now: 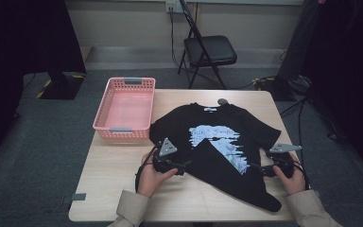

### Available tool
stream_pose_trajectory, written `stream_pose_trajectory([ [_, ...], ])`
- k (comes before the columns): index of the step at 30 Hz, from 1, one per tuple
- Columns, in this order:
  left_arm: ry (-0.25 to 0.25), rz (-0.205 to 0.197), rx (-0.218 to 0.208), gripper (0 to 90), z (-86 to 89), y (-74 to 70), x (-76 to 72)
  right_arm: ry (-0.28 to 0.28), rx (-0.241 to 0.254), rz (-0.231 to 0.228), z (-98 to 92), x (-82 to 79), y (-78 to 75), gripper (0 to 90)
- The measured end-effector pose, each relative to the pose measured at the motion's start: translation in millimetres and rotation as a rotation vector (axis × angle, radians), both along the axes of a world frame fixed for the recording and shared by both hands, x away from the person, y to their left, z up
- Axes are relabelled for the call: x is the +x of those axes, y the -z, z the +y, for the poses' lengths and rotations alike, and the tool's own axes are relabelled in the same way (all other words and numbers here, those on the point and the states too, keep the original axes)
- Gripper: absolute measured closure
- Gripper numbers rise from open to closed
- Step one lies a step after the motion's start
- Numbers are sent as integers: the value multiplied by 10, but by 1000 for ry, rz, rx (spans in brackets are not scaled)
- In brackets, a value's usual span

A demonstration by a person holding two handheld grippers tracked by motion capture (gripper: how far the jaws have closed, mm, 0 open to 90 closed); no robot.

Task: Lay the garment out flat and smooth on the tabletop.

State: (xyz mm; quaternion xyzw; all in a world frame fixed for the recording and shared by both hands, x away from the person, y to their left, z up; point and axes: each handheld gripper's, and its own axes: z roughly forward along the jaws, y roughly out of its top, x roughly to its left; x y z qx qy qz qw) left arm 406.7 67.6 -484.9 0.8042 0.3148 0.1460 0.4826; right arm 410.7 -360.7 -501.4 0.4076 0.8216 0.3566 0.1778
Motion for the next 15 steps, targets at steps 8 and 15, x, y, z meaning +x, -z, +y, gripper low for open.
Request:
stream_pose_trajectory([
  [8, 24, 19, 25, 172, -303, -58, 274, 1, 0, 0, 0, 1, 0, 96],
  [15, 10, 39, 24, 216, -546, -33, 522, 0, 0, 0, 0, 1, 0, 96],
])
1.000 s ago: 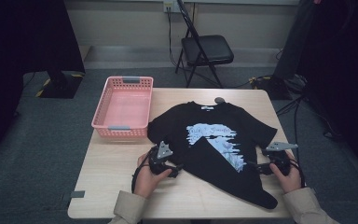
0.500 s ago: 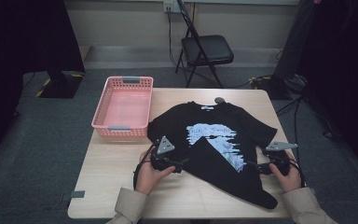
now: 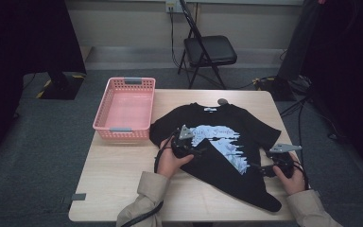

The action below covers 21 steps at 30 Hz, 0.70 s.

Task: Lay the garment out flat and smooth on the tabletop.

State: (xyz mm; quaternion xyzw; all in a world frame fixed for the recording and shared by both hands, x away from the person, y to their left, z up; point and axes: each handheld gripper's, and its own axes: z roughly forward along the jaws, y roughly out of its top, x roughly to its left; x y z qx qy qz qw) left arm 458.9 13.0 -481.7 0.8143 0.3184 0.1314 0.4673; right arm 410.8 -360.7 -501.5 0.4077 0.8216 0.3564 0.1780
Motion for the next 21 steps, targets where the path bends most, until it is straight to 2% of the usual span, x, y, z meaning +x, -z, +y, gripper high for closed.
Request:
stream_pose_trajectory([
  [1, 1, 1, 16, 225, -24, 1, 36, 0, 0, 0, 0, 0, 0, 96],
  [5, -21, 8, 31, 260, -102, 4, 155, 0, 0, -1, 0, 1, 0, 95],
  [10, -29, 7, 58, 353, -204, 21, 265, 1, 0, 0, 0, 1, 0, 94],
  [15, -34, 9, 115, 441, -287, 69, 334, 1, 0, 0, 0, 1, 0, 94],
  [19, -31, 12, 121, 549, -326, 116, 352, 1, 0, 0, 0, 1, 0, 94],
  [21, -17, 8, 117, 568, -346, 120, 341, 0, 0, 0, 0, 1, 0, 94],
])
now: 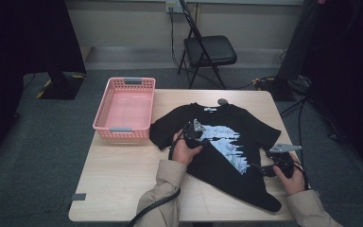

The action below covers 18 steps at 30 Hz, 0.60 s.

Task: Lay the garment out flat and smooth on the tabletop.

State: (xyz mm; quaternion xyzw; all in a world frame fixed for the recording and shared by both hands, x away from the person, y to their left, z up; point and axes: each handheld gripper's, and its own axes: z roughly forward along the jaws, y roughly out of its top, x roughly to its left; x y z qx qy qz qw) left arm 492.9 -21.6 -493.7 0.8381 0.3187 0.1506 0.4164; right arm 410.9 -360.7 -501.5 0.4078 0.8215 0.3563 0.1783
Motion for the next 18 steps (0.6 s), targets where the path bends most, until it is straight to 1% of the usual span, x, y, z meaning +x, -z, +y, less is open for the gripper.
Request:
stream_pose_trajectory([
  [1, 10, -2, 1, 614, -8, -2, -6, 0, 0, 1, 0, 0, 0, 94],
  [3, 31, 4, 14, 648, -26, 2, -18, 0, 0, 0, 0, 0, 0, 94],
  [4, 38, 2, 28, 663, -35, 2, -24, 1, 0, 0, 0, 0, 0, 93],
  [5, 45, 8, 40, 698, -47, 8, -32, 2, -1, 1, 1, 0, 0, 93],
  [7, 50, -4, 64, 766, -50, 8, -38, 2, -1, 0, 1, 0, 0, 92],
  [8, 47, -3, 73, 832, -47, 3, -40, 1, -1, 0, 1, 0, 0, 91],
  [10, 46, 9, 73, 861, -46, -13, -48, 1, -1, 1, 0, 1, 0, 91],
  [14, 60, 5, 65, 867, -24, -89, -111, 1, -1, 0, 0, 1, 1, 91],
  [15, 63, 4, 58, 867, -6, -116, -128, 1, -1, 0, 0, 1, 1, 91],
  [18, 64, 10, 18, 869, 65, -200, -182, 1, -1, 0, 0, 1, 0, 91],
])
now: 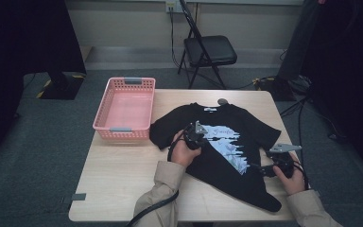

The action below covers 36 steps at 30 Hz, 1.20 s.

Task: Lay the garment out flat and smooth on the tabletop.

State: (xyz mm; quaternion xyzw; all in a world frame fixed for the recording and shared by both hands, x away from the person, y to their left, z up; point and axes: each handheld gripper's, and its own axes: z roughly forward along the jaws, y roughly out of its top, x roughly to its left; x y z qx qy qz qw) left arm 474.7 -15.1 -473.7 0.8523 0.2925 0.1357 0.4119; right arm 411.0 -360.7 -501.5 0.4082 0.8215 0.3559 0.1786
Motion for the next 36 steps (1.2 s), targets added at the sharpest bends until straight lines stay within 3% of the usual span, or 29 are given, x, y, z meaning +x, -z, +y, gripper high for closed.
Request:
stream_pose_trajectory([
  [7, 50, -15, -43, 871, 78, -142, -236, 0, 0, 0, 0, 0, 0, 91],
  [15, 63, -14, -80, 871, 249, -211, -479, 0, 0, 0, 0, 1, 0, 90],
  [29, 103, 7, -140, 871, 483, -176, -810, 0, 0, 0, 1, 1, 0, 89],
  [36, 126, 8, -127, 871, 543, -201, -965, 0, -1, 0, 1, 1, 0, 89],
])
